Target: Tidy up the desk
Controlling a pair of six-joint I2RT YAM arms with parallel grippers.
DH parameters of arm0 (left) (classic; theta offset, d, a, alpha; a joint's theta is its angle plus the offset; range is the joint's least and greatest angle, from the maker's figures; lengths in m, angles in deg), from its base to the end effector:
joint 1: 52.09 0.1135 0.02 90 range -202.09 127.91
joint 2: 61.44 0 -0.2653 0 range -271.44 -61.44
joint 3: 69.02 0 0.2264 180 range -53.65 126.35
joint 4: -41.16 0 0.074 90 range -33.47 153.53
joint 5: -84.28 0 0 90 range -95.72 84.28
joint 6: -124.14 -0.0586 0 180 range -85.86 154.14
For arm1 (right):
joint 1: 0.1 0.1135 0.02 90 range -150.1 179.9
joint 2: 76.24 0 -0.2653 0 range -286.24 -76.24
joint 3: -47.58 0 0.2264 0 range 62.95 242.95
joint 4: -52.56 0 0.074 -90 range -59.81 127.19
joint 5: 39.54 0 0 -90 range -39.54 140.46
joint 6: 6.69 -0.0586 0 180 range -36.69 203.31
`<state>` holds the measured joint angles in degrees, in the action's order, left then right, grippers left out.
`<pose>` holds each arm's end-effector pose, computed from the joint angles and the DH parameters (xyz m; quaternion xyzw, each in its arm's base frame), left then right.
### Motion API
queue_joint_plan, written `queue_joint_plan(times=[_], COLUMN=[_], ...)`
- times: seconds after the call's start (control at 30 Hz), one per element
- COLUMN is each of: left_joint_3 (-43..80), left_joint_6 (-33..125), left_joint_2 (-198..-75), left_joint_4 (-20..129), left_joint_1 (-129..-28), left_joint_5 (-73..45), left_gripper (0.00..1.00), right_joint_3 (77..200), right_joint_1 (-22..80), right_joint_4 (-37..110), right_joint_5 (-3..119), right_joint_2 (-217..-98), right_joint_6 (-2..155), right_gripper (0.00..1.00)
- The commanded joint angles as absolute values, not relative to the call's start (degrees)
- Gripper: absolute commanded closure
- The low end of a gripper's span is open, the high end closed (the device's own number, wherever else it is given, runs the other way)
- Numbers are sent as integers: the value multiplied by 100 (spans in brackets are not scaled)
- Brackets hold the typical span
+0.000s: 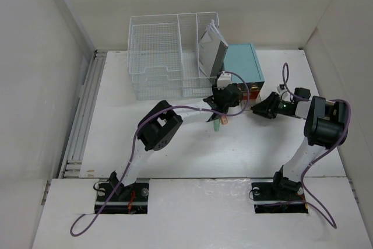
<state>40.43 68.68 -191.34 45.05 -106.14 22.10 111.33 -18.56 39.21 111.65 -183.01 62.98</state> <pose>0.3256 -0.4024 0.1861 0.0098 0.8259 -0.2229 0.5177 0.3186 -0.0522 0.1279 0.1347 0.8261 0.4912 0.2410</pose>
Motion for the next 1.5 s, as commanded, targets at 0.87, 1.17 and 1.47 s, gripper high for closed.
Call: queue_joint_plan(times=[0.87,1.17,1.47], left_joint_3=[3205,2589,1827], left_joint_6=[6754,6701,6806], left_joint_2=[-18317,-17579,-16753], left_joint_4=[4027,3825,3939], left_joint_1=[-10992,-11431,-11669], left_joint_5=[2689,2768,2935], left_gripper=[43,43,56], right_joint_3=[11928,12333,13113], right_joint_1=[-2242,-2242,-489], right_joint_4=[-1587,-4209,-4209], right_joint_5=[12515,13203,13141], right_joint_2=[-18058,-18224,-17250], right_joint_6=[11713,15037,15107], right_gripper=[34,52,74])
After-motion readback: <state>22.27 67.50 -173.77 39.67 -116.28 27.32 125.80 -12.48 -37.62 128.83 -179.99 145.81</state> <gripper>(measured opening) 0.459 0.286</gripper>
